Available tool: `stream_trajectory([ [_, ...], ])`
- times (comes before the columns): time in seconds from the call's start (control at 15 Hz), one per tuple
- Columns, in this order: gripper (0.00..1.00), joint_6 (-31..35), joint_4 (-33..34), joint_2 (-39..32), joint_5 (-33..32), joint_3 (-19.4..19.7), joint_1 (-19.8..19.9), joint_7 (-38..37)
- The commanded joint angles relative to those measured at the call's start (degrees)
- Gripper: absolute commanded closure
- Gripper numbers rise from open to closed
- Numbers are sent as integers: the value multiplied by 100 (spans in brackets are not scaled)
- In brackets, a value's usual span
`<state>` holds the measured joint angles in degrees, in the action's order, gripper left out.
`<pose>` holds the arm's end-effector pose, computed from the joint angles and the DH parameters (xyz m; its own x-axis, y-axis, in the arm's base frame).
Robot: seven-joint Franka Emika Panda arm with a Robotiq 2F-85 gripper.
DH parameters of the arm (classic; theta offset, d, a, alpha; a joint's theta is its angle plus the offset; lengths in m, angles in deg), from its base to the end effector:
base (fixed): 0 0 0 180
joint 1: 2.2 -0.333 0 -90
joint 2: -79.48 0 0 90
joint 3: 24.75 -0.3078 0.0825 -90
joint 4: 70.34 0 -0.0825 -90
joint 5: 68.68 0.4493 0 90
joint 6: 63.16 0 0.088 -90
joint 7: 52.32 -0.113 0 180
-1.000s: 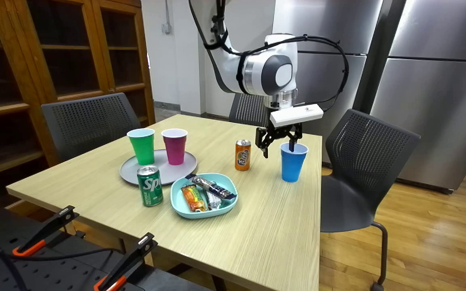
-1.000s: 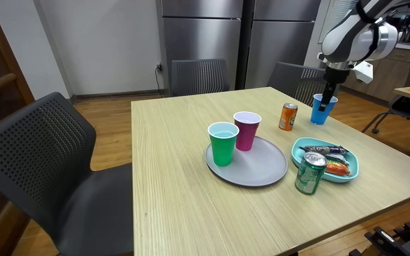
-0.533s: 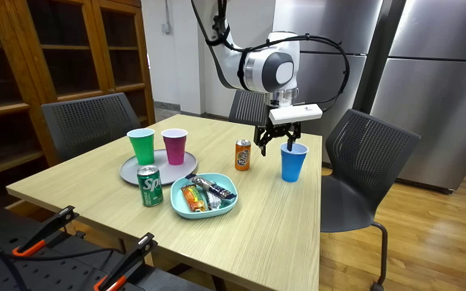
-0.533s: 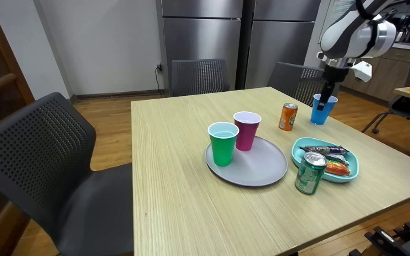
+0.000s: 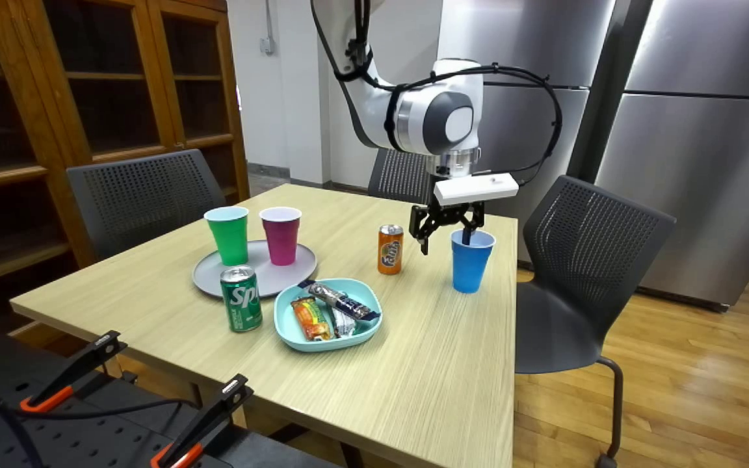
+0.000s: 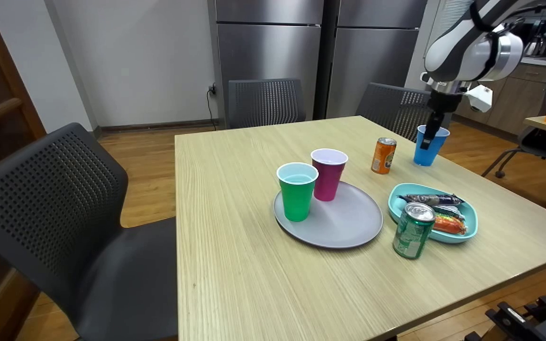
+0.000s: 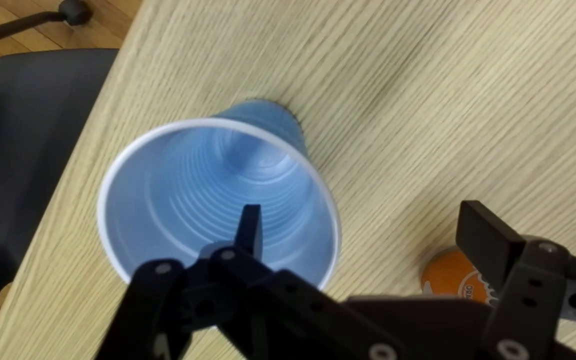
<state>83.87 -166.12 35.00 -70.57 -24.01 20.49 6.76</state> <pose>0.6665 -0.2877 0.1003 0.7925 0.6089 0.0345 0.6019 -0.7901 0.1162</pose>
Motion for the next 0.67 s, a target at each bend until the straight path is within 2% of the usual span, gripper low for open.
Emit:
stream_trajectory([
  [0.0,1,-213,242,-93,72,-106,101,67],
  [0.07,26,-212,252,-105,72,-109,104,71],
  [0.2,29,-207,264,-123,63,-101,97,60],
  [0.6,77,-173,231,-83,55,-93,95,54],
])
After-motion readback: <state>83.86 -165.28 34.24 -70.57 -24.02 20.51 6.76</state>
